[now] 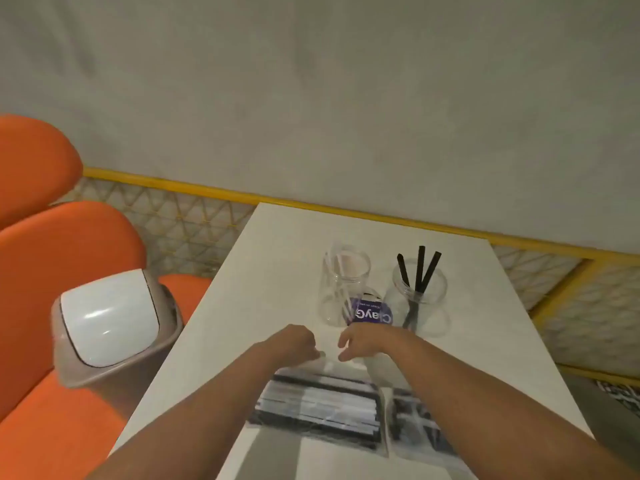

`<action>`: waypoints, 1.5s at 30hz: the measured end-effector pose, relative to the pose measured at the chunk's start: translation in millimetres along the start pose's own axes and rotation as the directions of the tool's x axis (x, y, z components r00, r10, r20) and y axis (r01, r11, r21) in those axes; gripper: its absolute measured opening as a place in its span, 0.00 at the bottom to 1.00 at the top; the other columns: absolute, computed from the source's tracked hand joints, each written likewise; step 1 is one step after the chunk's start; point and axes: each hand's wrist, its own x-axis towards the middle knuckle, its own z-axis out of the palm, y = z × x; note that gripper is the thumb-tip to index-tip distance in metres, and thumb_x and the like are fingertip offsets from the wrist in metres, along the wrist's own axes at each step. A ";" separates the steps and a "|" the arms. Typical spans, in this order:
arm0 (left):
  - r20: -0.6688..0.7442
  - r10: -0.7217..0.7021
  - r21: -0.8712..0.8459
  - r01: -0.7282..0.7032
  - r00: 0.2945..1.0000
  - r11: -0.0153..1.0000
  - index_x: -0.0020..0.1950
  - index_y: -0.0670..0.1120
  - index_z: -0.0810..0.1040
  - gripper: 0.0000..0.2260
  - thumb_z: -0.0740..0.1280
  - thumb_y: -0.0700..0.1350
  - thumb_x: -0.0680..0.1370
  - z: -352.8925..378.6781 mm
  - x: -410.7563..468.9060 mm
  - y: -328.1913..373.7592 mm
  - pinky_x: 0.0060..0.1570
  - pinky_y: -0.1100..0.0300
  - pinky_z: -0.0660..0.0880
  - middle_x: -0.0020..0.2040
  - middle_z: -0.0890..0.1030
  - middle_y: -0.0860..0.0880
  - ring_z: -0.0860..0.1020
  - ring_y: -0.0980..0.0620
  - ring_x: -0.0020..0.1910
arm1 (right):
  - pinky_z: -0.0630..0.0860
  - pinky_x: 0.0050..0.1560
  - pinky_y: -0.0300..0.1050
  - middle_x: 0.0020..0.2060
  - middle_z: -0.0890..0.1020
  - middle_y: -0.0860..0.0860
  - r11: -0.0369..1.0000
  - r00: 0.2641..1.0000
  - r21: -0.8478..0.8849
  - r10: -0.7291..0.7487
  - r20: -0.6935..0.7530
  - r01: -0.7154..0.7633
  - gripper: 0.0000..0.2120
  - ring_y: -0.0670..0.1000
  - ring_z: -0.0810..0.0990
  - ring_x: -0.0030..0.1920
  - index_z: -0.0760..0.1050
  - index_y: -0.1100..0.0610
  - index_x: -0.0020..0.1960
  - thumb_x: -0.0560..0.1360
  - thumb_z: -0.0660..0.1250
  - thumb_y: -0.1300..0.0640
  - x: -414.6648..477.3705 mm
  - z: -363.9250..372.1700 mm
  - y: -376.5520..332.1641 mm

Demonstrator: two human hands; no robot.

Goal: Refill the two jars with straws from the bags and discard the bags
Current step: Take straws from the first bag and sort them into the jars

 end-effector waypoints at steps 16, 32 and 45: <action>-0.063 0.048 -0.800 -0.079 0.997 0.595 0.53 0.47 0.68 0.17 0.68 0.33 0.70 13.0 -13.7 -24.4 0.35 0.63 0.69 0.51 0.71 0.49 0.70 0.54 0.37 | 0.76 0.40 0.36 0.43 0.81 0.53 0.539 0.992 0.842 -0.114 0.043 0.025 0.12 0.49 0.80 0.44 0.77 0.60 0.50 0.70 0.65 0.72 -3.5 35.9 -30.9; -0.142 0.146 -0.801 -0.200 0.979 0.564 0.40 0.42 0.78 0.07 0.69 0.44 0.74 -16.0 -42.2 10.8 0.30 0.65 0.61 0.29 0.69 0.52 0.64 0.57 0.28 | 0.79 0.44 0.44 0.54 0.75 0.55 0.168 0.918 0.928 -0.283 -0.278 0.333 0.28 0.52 0.77 0.50 0.71 0.55 0.63 0.69 0.56 0.77 -38.2 38.7 -0.7; -0.109 0.077 -0.909 -0.131 0.991 0.395 0.39 0.45 0.82 0.06 0.70 0.46 0.68 -25.0 -50.7 26.1 0.38 0.63 0.67 0.38 0.78 0.47 0.71 0.54 0.36 | 0.73 0.32 0.32 0.31 0.79 0.48 0.080 0.823 0.824 -0.161 -0.545 0.562 0.05 0.43 0.77 0.32 0.75 0.58 0.35 0.60 0.66 0.65 -46.5 36.6 -11.4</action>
